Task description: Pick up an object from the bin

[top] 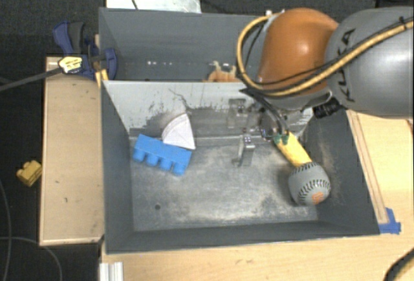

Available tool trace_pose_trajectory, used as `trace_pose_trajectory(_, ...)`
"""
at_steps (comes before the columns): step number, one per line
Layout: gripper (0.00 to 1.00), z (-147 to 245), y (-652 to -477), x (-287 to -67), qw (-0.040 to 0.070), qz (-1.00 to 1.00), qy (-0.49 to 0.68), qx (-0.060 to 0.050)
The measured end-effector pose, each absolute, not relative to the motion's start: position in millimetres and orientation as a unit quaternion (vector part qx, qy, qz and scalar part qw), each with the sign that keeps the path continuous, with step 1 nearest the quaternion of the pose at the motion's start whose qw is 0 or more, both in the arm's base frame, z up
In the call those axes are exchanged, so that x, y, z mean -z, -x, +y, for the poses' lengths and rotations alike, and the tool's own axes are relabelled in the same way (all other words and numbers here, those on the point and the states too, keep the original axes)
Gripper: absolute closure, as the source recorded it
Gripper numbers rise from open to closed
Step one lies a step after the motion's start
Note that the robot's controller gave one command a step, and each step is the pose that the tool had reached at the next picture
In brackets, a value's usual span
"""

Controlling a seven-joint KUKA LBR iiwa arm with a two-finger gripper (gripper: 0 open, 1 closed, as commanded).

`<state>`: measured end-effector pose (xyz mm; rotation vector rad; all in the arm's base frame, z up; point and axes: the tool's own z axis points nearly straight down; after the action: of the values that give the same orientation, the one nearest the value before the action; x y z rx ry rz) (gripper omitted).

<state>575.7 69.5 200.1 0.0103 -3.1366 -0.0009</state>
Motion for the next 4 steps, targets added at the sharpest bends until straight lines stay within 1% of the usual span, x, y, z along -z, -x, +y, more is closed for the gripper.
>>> trace_pose_trajectory(1, 0.00, 69, -577.3, -205, -0.002, -1.000, -0.002, 0.001)
trace_pose_trajectory(2, 0.00, 116, -589.7, -153, -0.004, -1.000, 0.004, 0.001)
trace_pose_trajectory(3, 0.00, 133, -583.9, -128, 0.002, -1.000, 0.010, 0.001)
trace_pose_trajectory(4, 0.00, 130, -582.8, -100, -0.003, -0.999, -0.052, 0.000)
